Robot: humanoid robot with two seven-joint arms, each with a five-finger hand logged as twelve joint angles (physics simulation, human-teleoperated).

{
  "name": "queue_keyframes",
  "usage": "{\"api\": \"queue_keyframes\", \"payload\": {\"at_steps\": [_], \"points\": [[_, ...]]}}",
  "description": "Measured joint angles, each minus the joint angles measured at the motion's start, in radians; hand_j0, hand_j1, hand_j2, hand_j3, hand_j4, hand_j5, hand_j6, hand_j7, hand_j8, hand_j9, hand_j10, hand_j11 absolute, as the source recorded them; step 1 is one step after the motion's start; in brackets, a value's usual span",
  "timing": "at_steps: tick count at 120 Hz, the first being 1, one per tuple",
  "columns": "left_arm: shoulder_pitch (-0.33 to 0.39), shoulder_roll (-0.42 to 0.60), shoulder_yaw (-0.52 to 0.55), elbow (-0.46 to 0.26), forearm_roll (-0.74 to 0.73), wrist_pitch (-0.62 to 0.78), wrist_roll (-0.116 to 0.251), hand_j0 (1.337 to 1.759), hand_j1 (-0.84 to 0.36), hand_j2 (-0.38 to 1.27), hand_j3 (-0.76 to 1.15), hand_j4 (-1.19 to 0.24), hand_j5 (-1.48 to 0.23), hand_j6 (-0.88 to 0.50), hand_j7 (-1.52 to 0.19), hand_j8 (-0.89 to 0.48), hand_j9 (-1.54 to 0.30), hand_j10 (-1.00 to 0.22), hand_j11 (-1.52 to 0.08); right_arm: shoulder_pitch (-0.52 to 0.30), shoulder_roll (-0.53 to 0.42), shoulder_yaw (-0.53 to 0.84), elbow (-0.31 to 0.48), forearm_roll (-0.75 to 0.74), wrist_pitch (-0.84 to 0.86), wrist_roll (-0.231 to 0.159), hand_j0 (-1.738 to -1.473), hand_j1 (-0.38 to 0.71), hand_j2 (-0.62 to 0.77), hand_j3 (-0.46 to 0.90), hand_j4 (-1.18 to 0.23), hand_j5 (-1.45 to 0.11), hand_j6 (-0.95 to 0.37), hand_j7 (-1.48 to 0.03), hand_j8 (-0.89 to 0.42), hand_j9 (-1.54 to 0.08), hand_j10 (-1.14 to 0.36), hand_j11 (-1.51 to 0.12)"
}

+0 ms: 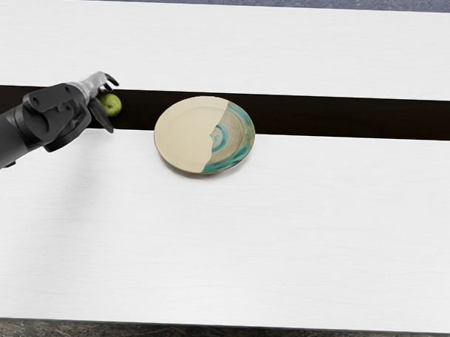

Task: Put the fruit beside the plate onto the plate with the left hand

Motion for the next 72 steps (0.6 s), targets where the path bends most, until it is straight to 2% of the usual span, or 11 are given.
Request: {"api": "queue_keyframes", "payload": {"at_steps": [8, 15, 18, 25, 32, 37, 46, 53, 57, 65, 72], "points": [[0.000, 0.000, 0.000, -0.001, -0.003, -0.007, 0.001, 1.658, -0.06, 0.07, 0.00, -0.35, -0.45, -0.33, -0.45, -0.29, -0.45, -0.35, -0.45, 0.000, 0.000, 0.000, 0.000, 0.000, 0.000, 0.000, -1.658, -0.33, 0.00, 0.00, -0.01, -0.02, -0.01, -0.02, -0.01, -0.02, -0.01, -0.02], [-0.007, 0.003, -0.001, 0.001, -0.003, -0.051, 0.004, 1.658, -0.19, 0.10, 0.00, -0.49, -0.56, -0.24, -0.58, -0.19, -0.59, -0.47, -0.59, 0.000, 0.000, 0.000, 0.000, 0.000, 0.000, 0.000, -1.658, -0.33, 0.00, 0.00, -0.01, -0.02, -0.01, -0.02, -0.01, -0.02, -0.01, -0.02], [-0.008, 0.004, -0.001, 0.001, -0.002, -0.072, 0.005, 1.658, -0.25, 0.11, 0.00, -0.56, -0.59, -0.20, -0.63, -0.15, -0.65, -0.42, -0.66, 0.000, 0.000, 0.000, 0.000, 0.000, 0.000, 0.000, -1.658, -0.33, 0.00, 0.00, -0.01, -0.02, -0.01, -0.02, -0.01, -0.02, -0.01, -0.02], [-0.009, 0.005, -0.003, 0.003, 0.000, -0.107, 0.006, 1.658, -0.35, 0.14, 0.00, -0.69, -0.66, -0.17, -0.71, -0.06, -0.76, -0.46, -0.78, 0.000, 0.000, 0.000, 0.000, 0.000, 0.000, 0.000, -1.658, -0.33, 0.00, 0.00, -0.01, -0.02, -0.01, -0.02, -0.01, -0.02, -0.01, -0.02], [-0.009, 0.005, -0.003, 0.003, -0.001, -0.129, 0.007, 1.657, -0.42, 0.16, 0.00, -0.81, -0.73, -0.26, -0.79, -0.08, -0.86, -0.59, -0.87, 0.000, 0.000, 0.000, 0.000, 0.000, 0.000, 0.000, -1.658, -0.33, 0.00, 0.00, -0.01, -0.02, -0.01, -0.02, -0.01, -0.02, -0.01, -0.02], [-0.009, 0.005, -0.003, 0.003, -0.003, -0.140, 0.008, 1.655, -0.45, 0.22, 0.00, -0.80, -0.78, -0.23, -0.84, -0.03, -0.91, -0.61, -0.93, 0.000, 0.000, 0.000, 0.000, 0.000, 0.000, 0.000, -1.658, -0.33, 0.00, 0.00, -0.01, -0.02, -0.01, -0.02, -0.01, -0.02, -0.01, -0.02], [-0.009, 0.005, -0.001, 0.003, -0.007, -0.151, 0.008, 1.651, -0.45, 0.34, 0.00, -0.89, -0.84, -0.32, -0.90, -0.05, -0.99, -0.68, -1.01, 0.000, 0.000, 0.000, 0.000, 0.000, 0.000, 0.000, -1.658, -0.33, 0.00, 0.00, -0.01, -0.02, -0.01, -0.02, -0.01, -0.02, -0.01, -0.02], [-0.009, 0.005, 0.000, 0.003, -0.012, -0.155, 0.008, 1.649, -0.42, 0.29, 0.00, -0.90, -0.86, -0.33, -0.93, -0.04, -1.04, -0.73, -1.06, 0.000, 0.000, 0.000, 0.000, 0.000, 0.000, 0.000, -1.658, -0.33, 0.00, 0.00, -0.01, -0.02, -0.01, -0.02, -0.01, -0.02, -0.01, -0.02], [-0.009, 0.006, -0.003, 0.002, -0.015, -0.157, 0.007, 1.648, -0.41, 0.29, 0.00, -0.88, -0.88, -0.31, -0.96, 0.05, -1.07, -0.76, -1.08, 0.000, 0.000, 0.000, 0.000, 0.000, 0.000, 0.000, -1.658, -0.33, 0.00, 0.00, -0.01, -0.02, -0.01, -0.02, -0.01, -0.02, -0.01, -0.02], [-0.012, 0.006, -0.004, 0.001, -0.022, -0.162, 0.008, 1.649, -0.40, 0.28, 0.00, -0.83, -0.93, -0.24, -1.00, 0.09, -1.09, -0.78, -1.11, 0.000, 0.000, 0.000, 0.000, 0.000, 0.000, 0.000, -1.658, -0.33, 0.00, 0.00, -0.01, -0.02, -0.01, -0.02, -0.01, -0.02, -0.01, -0.02], [-0.022, 0.010, -0.003, -0.001, -0.029, -0.168, 0.008, 1.650, -0.41, 0.39, 0.00, -0.79, -1.01, -0.24, -1.03, 0.00, -1.11, -0.82, -1.12, 0.000, 0.000, 0.000, 0.000, 0.000, 0.000, 0.000, -1.658, -0.33, 0.00, 0.00, -0.01, -0.02, -0.01, -0.02, -0.01, -0.02, -0.01, -0.02]]}}
